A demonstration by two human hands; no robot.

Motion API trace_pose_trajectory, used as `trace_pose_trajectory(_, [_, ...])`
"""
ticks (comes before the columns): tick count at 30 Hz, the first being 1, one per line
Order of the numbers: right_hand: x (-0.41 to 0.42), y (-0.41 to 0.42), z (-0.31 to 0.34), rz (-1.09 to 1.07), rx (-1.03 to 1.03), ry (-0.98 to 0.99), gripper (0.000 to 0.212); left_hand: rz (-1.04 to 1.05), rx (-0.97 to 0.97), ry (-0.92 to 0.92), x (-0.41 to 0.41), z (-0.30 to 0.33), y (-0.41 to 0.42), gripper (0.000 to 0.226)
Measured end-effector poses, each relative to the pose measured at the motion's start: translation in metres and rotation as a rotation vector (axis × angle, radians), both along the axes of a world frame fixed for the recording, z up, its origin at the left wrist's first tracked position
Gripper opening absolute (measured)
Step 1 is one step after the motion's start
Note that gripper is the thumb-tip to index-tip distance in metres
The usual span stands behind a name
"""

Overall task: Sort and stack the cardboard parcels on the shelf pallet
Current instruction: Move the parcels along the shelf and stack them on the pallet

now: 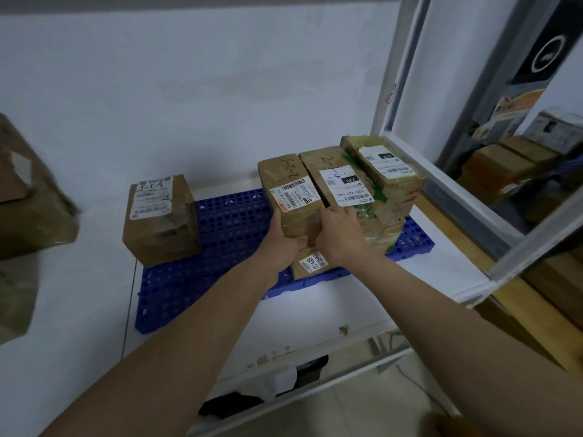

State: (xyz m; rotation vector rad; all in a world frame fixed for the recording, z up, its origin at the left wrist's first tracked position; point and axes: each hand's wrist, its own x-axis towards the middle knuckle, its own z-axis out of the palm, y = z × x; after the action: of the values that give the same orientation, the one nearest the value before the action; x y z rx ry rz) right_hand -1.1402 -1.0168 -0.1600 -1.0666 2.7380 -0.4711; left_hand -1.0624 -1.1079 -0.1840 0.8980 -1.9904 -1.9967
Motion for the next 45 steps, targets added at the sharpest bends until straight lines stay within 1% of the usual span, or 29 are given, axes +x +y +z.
trace_pose_trajectory(5, [0.0, -0.002, 0.0, 0.043, 0.106, 0.103, 0.031, -0.043, -0.059, -0.067, -0.005, 0.004, -0.004, 0.089])
trace_pose_trajectory(9, [0.0, -0.005, 0.003, 0.063, 0.172, 0.144, 0.031, -0.074, -0.106, -0.122, -0.009, 0.005, -0.005, 0.094])
trace_pose_trajectory(14, [0.0, -0.007, 0.005, 0.077, 0.249, 0.191, 0.03, -0.113, -0.183, -0.166, -0.012, 0.008, -0.009, 0.093])
trace_pose_trajectory(16, [0.002, -0.007, 0.007, 0.069, 0.271, 0.236, 0.032, -0.12, -0.216, -0.183, -0.006, 0.013, -0.016, 0.08])
trace_pose_trajectory(18, [0.005, -0.011, 0.011, 0.078, 0.266, 0.316, 0.036, -0.134, -0.349, -0.229, 0.005, 0.022, -0.024, 0.067])
trace_pose_trajectory(20, [0.014, -0.021, 0.017, 0.121, 0.23, 0.387, 0.042, -0.15, -0.539, -0.319, 0.023, 0.033, -0.036, 0.065])
trace_pose_trajectory(22, [0.03, -0.038, 0.023, 0.198, 0.19, 0.437, 0.039, -0.163, -0.714, -0.411, 0.048, 0.043, -0.046, 0.061])
trace_pose_trajectory(24, [0.052, -0.059, 0.027, 0.301, 0.172, 0.462, 0.033, -0.137, -0.837, -0.454, 0.082, 0.051, -0.056, 0.045])
trace_pose_trajectory(25, [0.065, -0.069, 0.029, 0.357, 0.174, 0.454, 0.032, -0.105, -0.865, -0.474, 0.1, 0.054, -0.06, 0.034])
trace_pose_trajectory(27, [0.094, -0.09, 0.032, 0.472, 0.186, 0.413, 0.039, -0.023, -0.895, -0.531, 0.138, 0.057, -0.066, 0.025])
trace_pose_trajectory(29, [0.124, -0.11, 0.036, 0.577, 0.157, 0.376, 0.051, 0.069, -0.91, -0.615, 0.172, 0.058, -0.075, 0.029])
trace_pose_trajectory(31, [0.15, -0.123, 0.039, 0.653, 0.113, 0.34, 0.057, 0.146, -0.9, -0.684, 0.198, 0.06, -0.08, 0.035])
trace_pose_trajectory(36, [0.204, -0.145, 0.044, 0.813, 0.096, 0.327, 0.048, 0.284, -0.882, -0.766, 0.257, 0.064, -0.091, 0.048])
trace_pose_trajectory(39, [0.232, -0.155, 0.047, 0.888, 0.088, 0.303, 0.049, 0.369, -0.872, -0.774, 0.287, 0.066, -0.098, 0.05])
trace_pose_trajectory(45, [0.273, -0.17, 0.047, 0.96, 0.12, 0.299, 0.048, 0.424, -0.835, -0.792, 0.334, 0.065, -0.111, 0.05])
